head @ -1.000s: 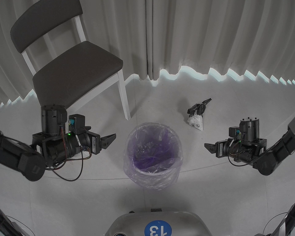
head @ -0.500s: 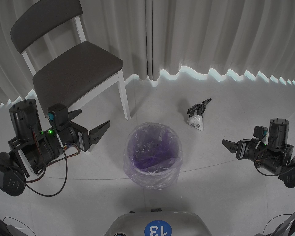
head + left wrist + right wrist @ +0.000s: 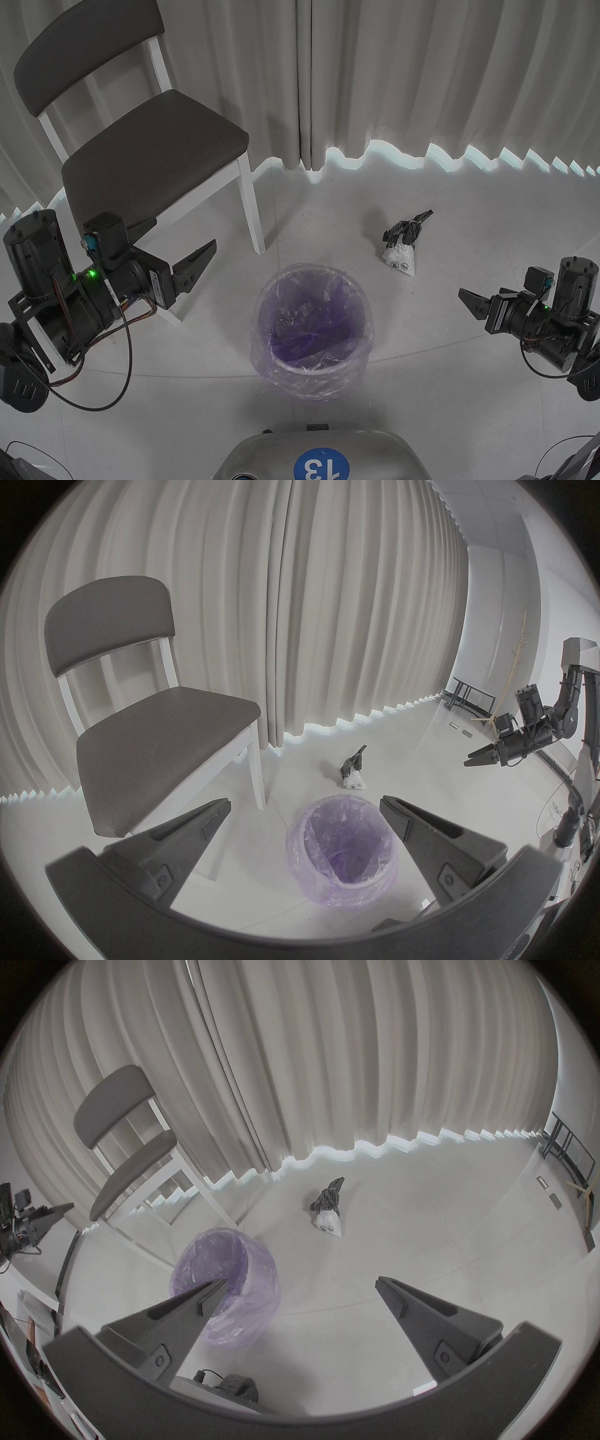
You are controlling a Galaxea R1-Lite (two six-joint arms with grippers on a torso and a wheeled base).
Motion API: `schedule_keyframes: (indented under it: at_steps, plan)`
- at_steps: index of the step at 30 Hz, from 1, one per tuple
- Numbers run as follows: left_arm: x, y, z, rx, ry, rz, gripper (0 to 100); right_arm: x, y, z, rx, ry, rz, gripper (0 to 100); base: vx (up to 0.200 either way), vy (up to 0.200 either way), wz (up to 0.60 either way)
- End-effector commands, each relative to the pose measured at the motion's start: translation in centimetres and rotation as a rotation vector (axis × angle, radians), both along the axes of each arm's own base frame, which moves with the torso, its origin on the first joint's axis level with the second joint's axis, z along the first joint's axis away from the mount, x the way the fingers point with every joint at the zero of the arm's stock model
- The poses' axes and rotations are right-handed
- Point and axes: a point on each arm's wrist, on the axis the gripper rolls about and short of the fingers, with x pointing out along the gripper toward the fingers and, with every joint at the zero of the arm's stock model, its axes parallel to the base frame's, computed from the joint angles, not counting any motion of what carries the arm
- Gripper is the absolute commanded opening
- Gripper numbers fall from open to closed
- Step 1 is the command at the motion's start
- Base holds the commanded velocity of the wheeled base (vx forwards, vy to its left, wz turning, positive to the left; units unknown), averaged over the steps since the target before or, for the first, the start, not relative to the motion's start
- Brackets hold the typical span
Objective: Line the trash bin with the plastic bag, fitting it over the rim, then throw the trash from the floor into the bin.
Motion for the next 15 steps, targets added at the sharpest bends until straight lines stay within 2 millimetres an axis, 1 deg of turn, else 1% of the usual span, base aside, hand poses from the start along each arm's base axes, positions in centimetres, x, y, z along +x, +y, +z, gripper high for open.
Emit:
schedule_keyframes:
  at_steps: [1,5,7,9,12,15]
  plan:
    - [-0.3,0.1,0.2,-0.007,-0.009,0.0,100,0.3,0.0,-0.8,-0.009,0.033,-0.003,100,0.2,0.0,0.0]
    - [-0.4,0.2,0.4,-0.009,-0.016,0.001,100,0.6,0.1,-1.3,-0.013,0.054,-0.005,100,0.0,0.0,0.0]
    - [-0.7,0.3,0.6,-0.013,-0.028,0.0,100,1.1,0.2,-1.5,-0.012,0.058,-0.011,100,0.0,0.0,0.0]
    - [-1.0,0.2,0.9,-0.018,-0.039,-0.005,100,1.9,0.4,-1.5,0.001,0.049,-0.017,100,0.0,0.0,0.0]
    - [-1.2,0.5,1.6,-0.029,-0.066,0.001,100,4.4,0.9,-1.6,0.024,0.029,-0.038,100,0.0,0.0,0.0]
    - [-1.3,0.7,2.1,-0.037,-0.084,0.009,100,7.6,0.7,-0.6,0.033,-0.023,-0.06,100,0.0,0.0,0.0]
